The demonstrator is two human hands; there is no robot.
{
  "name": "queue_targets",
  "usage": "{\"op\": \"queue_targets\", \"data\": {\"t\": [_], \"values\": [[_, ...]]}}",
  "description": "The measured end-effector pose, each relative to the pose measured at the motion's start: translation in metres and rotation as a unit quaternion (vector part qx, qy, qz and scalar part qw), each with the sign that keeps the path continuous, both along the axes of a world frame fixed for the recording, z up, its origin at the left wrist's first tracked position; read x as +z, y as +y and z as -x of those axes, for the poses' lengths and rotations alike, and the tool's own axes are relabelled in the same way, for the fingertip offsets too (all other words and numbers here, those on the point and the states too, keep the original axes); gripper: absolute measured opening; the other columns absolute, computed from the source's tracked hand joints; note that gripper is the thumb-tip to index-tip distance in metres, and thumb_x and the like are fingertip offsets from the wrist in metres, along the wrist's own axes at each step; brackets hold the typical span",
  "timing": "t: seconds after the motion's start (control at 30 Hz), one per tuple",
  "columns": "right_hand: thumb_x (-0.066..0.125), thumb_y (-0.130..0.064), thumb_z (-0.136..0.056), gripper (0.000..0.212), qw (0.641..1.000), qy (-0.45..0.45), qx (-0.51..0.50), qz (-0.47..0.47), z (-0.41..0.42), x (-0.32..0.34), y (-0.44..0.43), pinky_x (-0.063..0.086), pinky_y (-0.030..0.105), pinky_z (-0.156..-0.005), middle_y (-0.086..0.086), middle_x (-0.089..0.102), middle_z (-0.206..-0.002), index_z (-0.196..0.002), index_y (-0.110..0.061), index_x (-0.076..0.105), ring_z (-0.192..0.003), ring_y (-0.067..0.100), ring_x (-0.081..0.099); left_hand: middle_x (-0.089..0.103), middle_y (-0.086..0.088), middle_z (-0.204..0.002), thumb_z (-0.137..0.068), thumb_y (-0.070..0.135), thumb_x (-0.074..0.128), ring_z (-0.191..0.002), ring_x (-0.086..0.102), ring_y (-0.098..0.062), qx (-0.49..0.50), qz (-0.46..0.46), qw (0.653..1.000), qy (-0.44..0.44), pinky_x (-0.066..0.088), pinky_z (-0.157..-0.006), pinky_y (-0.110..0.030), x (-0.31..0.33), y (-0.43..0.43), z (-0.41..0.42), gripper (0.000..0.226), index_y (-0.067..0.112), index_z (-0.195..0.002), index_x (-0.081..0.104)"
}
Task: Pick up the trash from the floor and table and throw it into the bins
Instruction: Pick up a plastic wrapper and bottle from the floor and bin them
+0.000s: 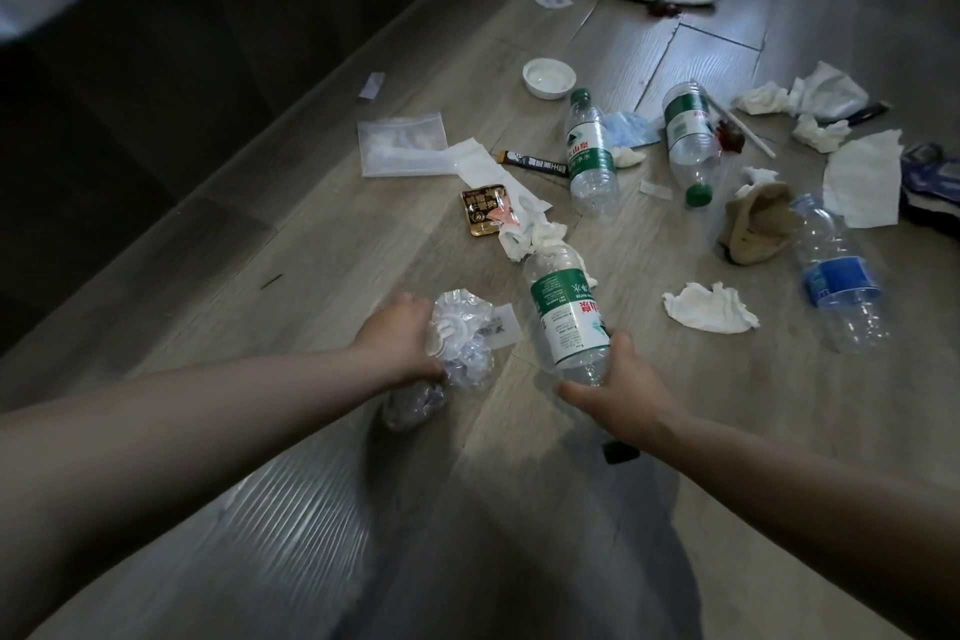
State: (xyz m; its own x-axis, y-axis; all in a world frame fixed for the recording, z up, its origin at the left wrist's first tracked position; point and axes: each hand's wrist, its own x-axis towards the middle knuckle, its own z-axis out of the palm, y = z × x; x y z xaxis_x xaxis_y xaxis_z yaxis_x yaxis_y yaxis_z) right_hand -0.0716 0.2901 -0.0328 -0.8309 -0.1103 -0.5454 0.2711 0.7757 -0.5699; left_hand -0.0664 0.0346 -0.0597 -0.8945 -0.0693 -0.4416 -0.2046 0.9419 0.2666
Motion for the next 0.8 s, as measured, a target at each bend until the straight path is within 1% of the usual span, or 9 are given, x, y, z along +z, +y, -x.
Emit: {"op": "queue_targets", "data": {"t": [0.1, 0.2, 0.3, 0.47, 0.53, 0.6, 0.7, 0.73, 0.8], "values": [[0.077, -0.043, -0.074, 0.087, 1.0, 0.001, -0.001, 0.008, 0.002, 0.002, 0.0, 0.051, 0.03, -0.077, 0.001, 0.053, -0.13, -0.141, -0.021, 0.026, -0.101, 0.016, 0.058, 0.057, -0.007, -0.117, -0.06, 0.041, 0.085, -0.103, 0.056, -0.024, 0.009, -0.006, 1.0, -0.024, 0.047, -0.078, -0.031, 0.0, 0.005, 0.007, 0.066, 0.014, -0.113, 0.055], [0.077, -0.041, -0.075, 0.085, 1.0, 0.007, -0.003, 0.004, 0.003, 0.003, 0.003, 0.05, 0.032, -0.08, 0.003, 0.053, -0.13, -0.14, -0.02, 0.027, -0.103, 0.018, 0.057, 0.06, -0.004, -0.096, -0.062, 0.042, 0.084, -0.083, 0.054, -0.02, 0.029, -0.004, 0.999, -0.045, 0.04, -0.063, -0.028, 0.001, 0.009, 0.009, 0.049, 0.017, -0.089, 0.052], [0.077, -0.038, -0.075, 0.083, 1.0, 0.005, -0.006, 0.008, 0.002, 0.003, 0.004, 0.051, 0.033, -0.082, 0.003, 0.053, -0.129, -0.139, -0.019, 0.028, -0.104, 0.018, 0.057, 0.055, 0.0, -0.079, -0.061, 0.043, 0.085, -0.073, 0.052, -0.017, 0.041, -0.017, 0.997, -0.069, 0.035, -0.05, -0.026, 0.001, 0.009, 0.01, 0.045, 0.017, -0.073, 0.05], [0.077, -0.039, -0.074, 0.071, 0.999, 0.004, -0.031, 0.01, 0.007, 0.003, 0.002, 0.051, 0.032, -0.072, 0.003, 0.055, -0.119, -0.128, -0.021, 0.033, -0.096, 0.019, 0.06, 0.056, -0.002, -0.066, -0.065, 0.044, 0.082, -0.057, 0.049, -0.014, 0.083, -0.055, 0.992, -0.08, 0.031, -0.045, -0.026, 0.006, 0.005, 0.017, 0.042, 0.015, -0.058, 0.053], [0.076, -0.039, -0.075, 0.071, 0.999, -0.002, -0.039, 0.013, 0.011, 0.003, 0.0, 0.049, 0.031, -0.067, 0.004, 0.055, -0.118, -0.128, -0.02, 0.033, -0.094, 0.019, 0.059, 0.058, -0.003, -0.069, -0.065, 0.043, 0.082, -0.059, 0.051, -0.014, 0.102, -0.084, 0.988, -0.074, 0.032, -0.046, -0.026, 0.009, 0.003, 0.019, 0.04, 0.015, -0.061, 0.054], [0.076, -0.039, -0.075, 0.073, 0.998, -0.001, -0.054, 0.023, 0.017, 0.003, -0.001, 0.05, 0.032, -0.069, 0.004, 0.055, -0.117, -0.13, -0.018, 0.033, -0.095, 0.02, 0.059, 0.063, -0.004, -0.078, -0.061, 0.042, 0.085, -0.068, 0.057, -0.016, 0.127, -0.128, 0.981, -0.067, 0.038, -0.051, -0.026, 0.01, 0.0, 0.02, 0.038, 0.016, -0.069, 0.059], [0.077, -0.039, -0.076, 0.079, 0.996, 0.009, -0.075, 0.041, 0.027, 0.007, -0.002, 0.053, 0.038, -0.078, 0.004, 0.055, -0.118, -0.136, -0.018, 0.031, -0.099, 0.022, 0.06, 0.065, -0.002, -0.09, -0.051, 0.047, 0.089, -0.081, 0.061, -0.017, 0.165, -0.193, 0.965, -0.073, 0.046, -0.059, -0.027, 0.021, -0.004, 0.023, 0.057, 0.014, -0.09, 0.063], [0.078, -0.039, -0.075, 0.078, 0.996, 0.017, -0.079, 0.045, 0.031, 0.009, -0.003, 0.054, 0.039, -0.079, 0.004, 0.056, -0.118, -0.134, -0.018, 0.032, -0.098, 0.022, 0.06, 0.065, 0.0, -0.094, -0.048, 0.049, 0.089, -0.085, 0.062, -0.017, 0.174, -0.216, 0.958, -0.076, 0.047, -0.061, -0.027, 0.025, -0.006, 0.023, 0.064, 0.015, -0.096, 0.063], [0.079, -0.038, -0.074, 0.073, 0.995, 0.028, -0.086, 0.047, 0.037, 0.017, -0.003, 0.054, 0.038, -0.076, 0.005, 0.057, -0.116, -0.129, -0.017, 0.035, -0.095, 0.02, 0.061, 0.066, 0.003, -0.098, -0.048, 0.048, 0.089, -0.091, 0.062, -0.016, 0.184, -0.261, 0.944, -0.08, 0.047, -0.067, -0.026, 0.037, -0.007, 0.025, 0.067, 0.019, -0.102, 0.063]]}}
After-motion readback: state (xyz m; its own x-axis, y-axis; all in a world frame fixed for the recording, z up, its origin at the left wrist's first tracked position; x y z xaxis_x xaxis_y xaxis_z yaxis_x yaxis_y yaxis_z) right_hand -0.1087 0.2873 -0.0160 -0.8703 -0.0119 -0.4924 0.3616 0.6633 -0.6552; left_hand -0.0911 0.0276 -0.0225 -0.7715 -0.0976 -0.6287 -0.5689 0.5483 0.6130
